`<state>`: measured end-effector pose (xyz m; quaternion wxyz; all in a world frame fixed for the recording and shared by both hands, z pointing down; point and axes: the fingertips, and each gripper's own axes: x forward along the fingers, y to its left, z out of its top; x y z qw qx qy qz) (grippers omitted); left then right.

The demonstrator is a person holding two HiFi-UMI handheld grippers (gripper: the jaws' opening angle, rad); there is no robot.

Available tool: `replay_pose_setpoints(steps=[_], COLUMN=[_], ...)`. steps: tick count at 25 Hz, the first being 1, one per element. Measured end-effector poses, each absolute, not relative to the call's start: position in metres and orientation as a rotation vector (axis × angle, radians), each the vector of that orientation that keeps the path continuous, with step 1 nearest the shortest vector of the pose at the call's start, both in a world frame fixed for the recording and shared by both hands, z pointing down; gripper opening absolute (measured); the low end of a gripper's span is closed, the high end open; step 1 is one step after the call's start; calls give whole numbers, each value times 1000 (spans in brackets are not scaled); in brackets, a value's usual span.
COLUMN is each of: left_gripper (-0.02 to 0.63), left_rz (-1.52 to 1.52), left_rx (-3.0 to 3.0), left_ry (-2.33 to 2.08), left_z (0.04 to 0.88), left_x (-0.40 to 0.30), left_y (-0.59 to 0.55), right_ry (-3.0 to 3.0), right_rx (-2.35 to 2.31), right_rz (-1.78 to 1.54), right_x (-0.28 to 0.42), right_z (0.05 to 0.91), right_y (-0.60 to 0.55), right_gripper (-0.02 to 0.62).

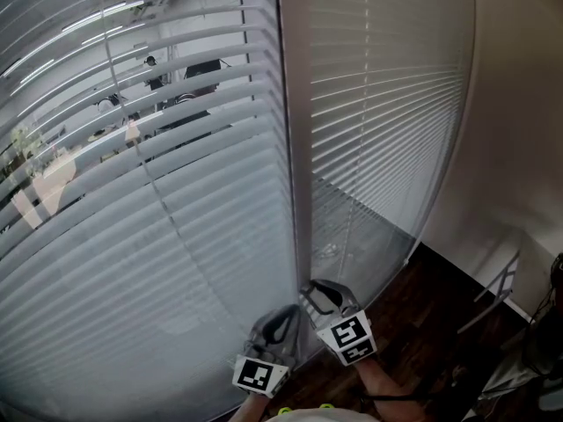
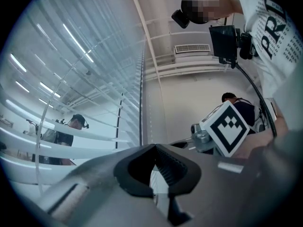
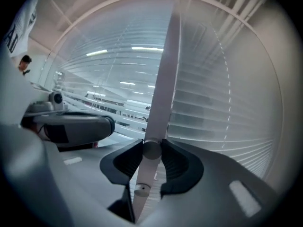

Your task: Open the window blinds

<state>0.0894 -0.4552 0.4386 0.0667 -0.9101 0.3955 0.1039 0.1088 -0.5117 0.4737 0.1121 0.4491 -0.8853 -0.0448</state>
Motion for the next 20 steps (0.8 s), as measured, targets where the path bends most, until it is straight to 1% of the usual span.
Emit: replay_pose_setpoints(steps=[9,16,20], left_gripper=[-6,-6,-6], left_rz=[299,302,310], left_rx=[-2714,-2719,-2734], left_ry=[1185,1180,1178], left_z=[434,434,434], left_x=[91,91,91], left_y=[-456,-455,-455], right_ry=[-2647,-2710,-2703], right_rx=[1345,1344,1353], right_rz=[13,197,177], right_x=[112,113,112], right_z=[474,473,473], right_y=[-514,-516,-516], right_gripper=[129,129,130])
